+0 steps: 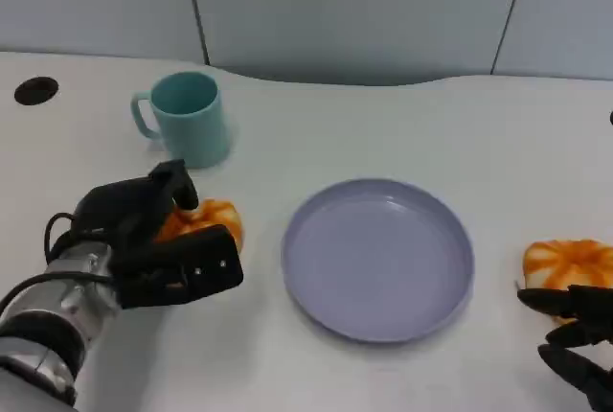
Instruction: Grasp the bread from the table and place it into the plate.
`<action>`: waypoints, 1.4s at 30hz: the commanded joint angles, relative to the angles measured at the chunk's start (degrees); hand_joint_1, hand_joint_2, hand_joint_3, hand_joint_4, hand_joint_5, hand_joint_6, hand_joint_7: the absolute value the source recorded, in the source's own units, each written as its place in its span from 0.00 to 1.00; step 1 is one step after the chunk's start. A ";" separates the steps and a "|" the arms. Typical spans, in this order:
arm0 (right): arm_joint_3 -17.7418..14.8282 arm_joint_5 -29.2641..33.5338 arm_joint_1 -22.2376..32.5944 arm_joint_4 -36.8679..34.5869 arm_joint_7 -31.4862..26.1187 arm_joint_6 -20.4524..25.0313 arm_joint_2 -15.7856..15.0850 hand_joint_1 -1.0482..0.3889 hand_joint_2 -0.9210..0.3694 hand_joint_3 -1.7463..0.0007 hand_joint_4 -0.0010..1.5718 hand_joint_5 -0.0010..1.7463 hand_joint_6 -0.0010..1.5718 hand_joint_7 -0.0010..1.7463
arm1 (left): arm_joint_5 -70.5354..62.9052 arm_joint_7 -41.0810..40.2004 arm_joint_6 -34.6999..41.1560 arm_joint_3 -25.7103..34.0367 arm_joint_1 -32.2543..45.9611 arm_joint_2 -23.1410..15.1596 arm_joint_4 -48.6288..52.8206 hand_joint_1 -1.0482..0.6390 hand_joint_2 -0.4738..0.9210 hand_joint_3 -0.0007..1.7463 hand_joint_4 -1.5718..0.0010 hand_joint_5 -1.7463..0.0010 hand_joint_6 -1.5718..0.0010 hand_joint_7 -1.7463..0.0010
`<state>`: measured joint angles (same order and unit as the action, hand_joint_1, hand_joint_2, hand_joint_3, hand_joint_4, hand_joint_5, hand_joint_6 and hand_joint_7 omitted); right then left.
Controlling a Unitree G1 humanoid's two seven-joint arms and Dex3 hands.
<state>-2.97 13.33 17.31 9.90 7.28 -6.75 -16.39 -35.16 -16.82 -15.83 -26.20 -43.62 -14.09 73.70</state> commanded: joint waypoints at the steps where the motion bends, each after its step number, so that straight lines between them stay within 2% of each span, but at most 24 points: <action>1: -0.05 0.31 -0.18 0.57 -0.17 0.65 -0.45 0.55 0.00 0.81 0.40 0.43 0.52 0.01 | 3.03 2.66 -3.62 2.25 1.36 0.24 -0.40 0.60 0.95 0.08 0.51 0.00 0.63 0.00; 9: 0.52 1.17 -0.76 -0.23 -0.68 -0.01 -0.22 0.57 0.00 0.81 0.41 0.43 0.52 0.01 | 9.50 11.39 -6.41 7.84 -1.67 -1.83 -7.65 0.59 0.93 0.07 0.50 0.00 0.61 0.00; 17: 1.07 1.25 -1.37 -0.83 -1.05 0.06 -0.10 0.57 0.00 0.81 0.41 0.42 0.52 0.01 | 12.67 15.64 -11.44 10.87 -2.82 -2.98 -14.07 0.59 0.92 0.06 0.47 0.00 0.57 0.00; 27: 1.45 1.09 -2.06 -1.54 -0.90 0.23 -0.44 0.57 0.00 0.81 0.41 0.42 0.53 0.01 | 11.34 19.20 -12.88 9.31 -3.62 -1.58 -21.93 0.60 0.93 0.05 0.47 0.00 0.60 0.00; 31: 1.58 1.16 -1.86 -0.30 -0.74 2.46 -0.06 0.56 0.00 0.82 0.41 0.42 0.52 0.01 | 10.46 19.43 -14.62 7.84 -3.92 -0.07 -22.88 0.61 0.93 0.04 0.48 0.00 0.62 0.00; 35: 1.61 1.03 -1.79 -1.57 -1.28 0.16 -0.23 0.57 0.00 0.82 0.41 0.42 0.53 0.01 | 10.17 20.18 -14.47 7.20 -3.44 0.58 -24.93 0.61 0.92 0.04 0.46 0.00 0.60 0.00; 38: 1.61 1.07 -1.62 -1.48 -1.24 0.17 -0.21 0.57 0.00 0.82 0.41 0.42 0.52 0.01 | 9.51 20.08 -13.84 6.99 -3.30 0.00 -24.29 0.63 0.92 0.04 0.46 0.00 0.61 0.00; 41: 1.59 1.45 -1.45 -1.37 -1.35 0.05 -0.38 0.57 0.00 0.82 0.41 0.42 0.53 0.01 | 6.63 22.19 -10.97 5.20 -4.05 -2.25 -24.52 0.54 0.93 0.04 0.51 0.00 0.67 0.00; 42: 1.56 1.53 -1.41 -1.25 -1.32 0.25 -0.45 0.57 0.00 0.82 0.41 0.41 0.53 0.01 | 4.96 23.52 -9.77 4.11 -4.54 -3.32 -25.32 0.49 0.92 0.04 0.56 0.00 0.72 0.00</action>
<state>-1.10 14.36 15.55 8.59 6.54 -6.24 -16.29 -26.95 3.84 -28.23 -20.21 -46.86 -14.05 49.15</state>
